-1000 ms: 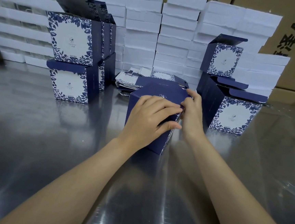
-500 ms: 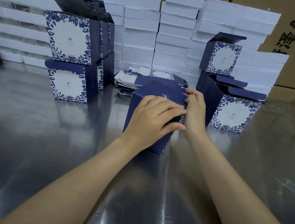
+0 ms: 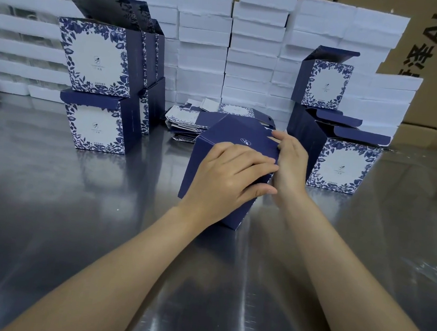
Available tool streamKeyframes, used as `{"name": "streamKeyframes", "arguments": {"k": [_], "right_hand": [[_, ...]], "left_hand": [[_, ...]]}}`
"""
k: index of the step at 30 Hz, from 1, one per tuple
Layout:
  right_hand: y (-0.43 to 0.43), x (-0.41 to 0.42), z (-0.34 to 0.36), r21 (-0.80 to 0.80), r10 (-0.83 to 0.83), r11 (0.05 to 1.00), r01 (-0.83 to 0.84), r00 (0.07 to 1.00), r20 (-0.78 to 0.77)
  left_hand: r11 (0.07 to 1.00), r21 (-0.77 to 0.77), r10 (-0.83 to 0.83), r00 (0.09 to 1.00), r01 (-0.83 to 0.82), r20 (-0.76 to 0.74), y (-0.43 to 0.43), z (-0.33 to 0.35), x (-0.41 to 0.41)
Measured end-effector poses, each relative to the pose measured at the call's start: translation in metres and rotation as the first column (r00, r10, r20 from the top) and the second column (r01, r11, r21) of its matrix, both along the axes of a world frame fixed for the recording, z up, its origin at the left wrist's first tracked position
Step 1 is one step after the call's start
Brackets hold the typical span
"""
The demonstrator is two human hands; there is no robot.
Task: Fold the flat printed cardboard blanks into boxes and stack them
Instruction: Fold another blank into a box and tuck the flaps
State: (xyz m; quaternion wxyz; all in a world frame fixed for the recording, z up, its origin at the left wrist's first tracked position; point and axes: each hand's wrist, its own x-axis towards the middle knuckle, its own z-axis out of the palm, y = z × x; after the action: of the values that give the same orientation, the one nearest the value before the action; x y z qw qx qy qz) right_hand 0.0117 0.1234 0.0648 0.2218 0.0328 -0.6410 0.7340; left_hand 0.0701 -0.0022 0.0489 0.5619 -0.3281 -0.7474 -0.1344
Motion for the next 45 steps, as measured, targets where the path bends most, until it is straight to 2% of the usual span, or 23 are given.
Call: {"name": "streamKeyframes", "arguments": {"k": [2, 7, 11, 14, 18, 24, 26, 27, 30, 33, 35, 37, 39, 41, 43, 45], "right_hand": [[0.002, -0.001, -0.001, 0.037, 0.036, 0.999, -0.037, 0.999, 0.021], [-0.002, -0.001, 0.001, -0.036, 0.218, 0.976, -0.215, 0.964, 0.152], [-0.005, 0.004, 0.003, -0.047, 0.318, 0.948, -0.315, 0.935, 0.155], [-0.006, 0.009, 0.005, 0.061, 0.336, 0.935, -0.349, 0.929, 0.157], [0.001, 0.013, 0.000, 0.235, 0.420, 0.868, -0.438, 0.899, 0.124], [-0.002, 0.017, 0.010, 0.228, 0.446, 0.855, -0.466, 0.885, 0.134], [-0.005, 0.020, 0.008, 0.220, 0.518, 0.819, -0.529, 0.848, 0.114], [-0.007, 0.022, 0.006, 0.280, 0.546, 0.787, -0.550, 0.832, 0.099], [-0.014, 0.025, -0.007, 0.487, 0.553, 0.715, -0.502, 0.832, 0.045], [-0.009, 0.021, -0.008, 0.426, 0.499, 0.784, -0.451, 0.867, 0.000], [0.000, 0.014, -0.005, 0.385, 0.453, 0.828, -0.407, 0.891, -0.034], [0.009, 0.007, -0.004, 0.333, 0.391, 0.878, -0.343, 0.916, -0.086], [0.019, -0.001, -0.007, 0.292, 0.295, 0.926, -0.239, 0.941, -0.163], [0.026, -0.006, -0.013, 0.301, 0.202, 0.944, -0.136, 0.959, -0.200], [0.025, -0.007, -0.017, 0.286, 0.104, 0.958, -0.033, 0.967, -0.235], [0.017, -0.001, -0.017, 0.266, 0.056, 0.964, 0.031, 0.948, -0.314]], "left_hand": [[1.000, 0.017, -0.002, 1.000, 0.002, 0.006, -0.001, -0.001, -0.001], [0.993, 0.122, -0.019, 0.992, 0.004, 0.127, -0.011, -0.006, -0.002], [0.977, 0.211, -0.080, 0.970, 0.031, 0.230, -0.011, -0.008, -0.003], [0.963, 0.264, -0.126, 0.962, 0.060, 0.243, -0.009, -0.011, -0.004], [0.949, 0.310, -0.140, 0.954, 0.053, 0.265, -0.006, -0.013, -0.004], [0.944, 0.330, -0.121, 0.953, 0.023, 0.280, -0.003, -0.013, -0.003], [0.936, 0.353, -0.098, 0.952, -0.010, 0.289, -0.002, -0.011, -0.005], [0.935, 0.351, -0.068, 0.954, -0.041, 0.292, -0.001, -0.011, -0.006], [0.943, 0.308, 0.024, 0.950, -0.125, 0.312, -0.006, -0.009, -0.007], [0.953, 0.241, 0.115, 0.954, -0.185, 0.278, -0.022, -0.008, -0.006], [0.939, 0.267, 0.153, 0.959, -0.216, 0.237, -0.031, -0.002, -0.006], [0.907, 0.383, 0.080, 0.963, -0.178, 0.258, -0.037, 0.005, -0.006], [0.879, 0.465, -0.076, 0.934, -0.103, 0.350, -0.039, 0.010, -0.006], [0.902, 0.419, -0.096, 0.898, -0.103, 0.429, -0.039, 0.008, -0.007], [0.935, 0.323, -0.004, 0.904, -0.148, 0.427, -0.039, 0.004, -0.009], [0.934, 0.300, 0.061, 0.914, -0.194, 0.401, -0.038, 0.003, -0.010]]}}
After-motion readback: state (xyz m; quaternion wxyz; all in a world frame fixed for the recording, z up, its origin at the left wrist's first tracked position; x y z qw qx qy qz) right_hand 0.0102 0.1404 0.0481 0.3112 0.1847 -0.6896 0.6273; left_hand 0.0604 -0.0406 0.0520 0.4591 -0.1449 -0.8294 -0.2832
